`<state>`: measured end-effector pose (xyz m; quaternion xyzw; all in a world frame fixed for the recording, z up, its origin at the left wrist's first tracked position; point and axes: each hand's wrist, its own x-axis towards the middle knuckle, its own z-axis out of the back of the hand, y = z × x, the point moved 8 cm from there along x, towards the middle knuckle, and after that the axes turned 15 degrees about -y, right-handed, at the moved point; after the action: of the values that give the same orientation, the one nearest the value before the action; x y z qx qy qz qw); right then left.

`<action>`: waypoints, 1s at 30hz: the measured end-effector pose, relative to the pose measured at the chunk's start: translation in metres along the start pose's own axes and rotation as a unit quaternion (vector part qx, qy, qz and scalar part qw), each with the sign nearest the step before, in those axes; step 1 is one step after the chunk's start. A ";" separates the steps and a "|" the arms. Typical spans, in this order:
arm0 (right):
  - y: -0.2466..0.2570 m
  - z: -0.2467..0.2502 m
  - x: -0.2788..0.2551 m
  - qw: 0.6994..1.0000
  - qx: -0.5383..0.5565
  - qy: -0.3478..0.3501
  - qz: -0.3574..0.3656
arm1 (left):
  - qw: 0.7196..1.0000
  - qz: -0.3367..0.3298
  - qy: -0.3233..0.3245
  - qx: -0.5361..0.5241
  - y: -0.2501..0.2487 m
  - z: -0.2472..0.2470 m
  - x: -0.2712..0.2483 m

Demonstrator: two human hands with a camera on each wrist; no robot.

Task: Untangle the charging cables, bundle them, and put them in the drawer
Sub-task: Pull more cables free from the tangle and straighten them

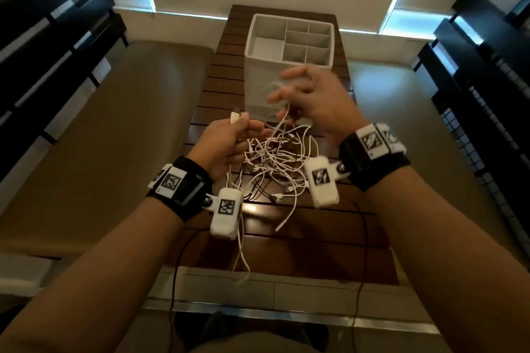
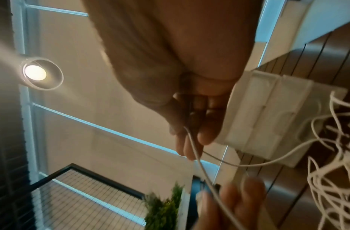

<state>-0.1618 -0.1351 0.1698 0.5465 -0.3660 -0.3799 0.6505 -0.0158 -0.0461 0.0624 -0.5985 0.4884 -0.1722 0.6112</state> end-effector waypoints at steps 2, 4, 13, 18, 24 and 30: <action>-0.009 -0.020 -0.022 0.997 -0.002 0.078 -0.011 | 0.999 0.035 0.024 -0.013 0.000 -0.013 0.004; -0.022 -0.035 -0.040 0.990 -0.012 0.140 -0.024 | 0.993 0.090 0.049 -0.051 -0.003 -0.023 0.005; -0.072 -0.009 -0.051 0.990 -0.068 0.079 -0.094 | 0.997 0.003 0.064 -0.046 -0.048 -0.041 0.003; -0.100 -0.011 -0.018 0.958 -0.016 -0.018 -0.285 | 0.989 -0.031 0.141 -0.034 -0.060 -0.057 -0.022; -0.058 -0.012 0.023 0.945 0.141 -0.088 -0.283 | 0.981 0.028 0.187 0.042 -0.011 -0.044 -0.040; -0.007 -0.008 0.020 0.993 -0.041 -0.078 -0.072 | 0.998 0.023 0.046 -0.027 -0.017 -0.022 -0.006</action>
<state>-0.1462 -0.1507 0.1628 0.5132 -0.3591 -0.4820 0.6127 -0.0300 -0.0573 0.0842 -0.5948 0.5342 -0.1724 0.5754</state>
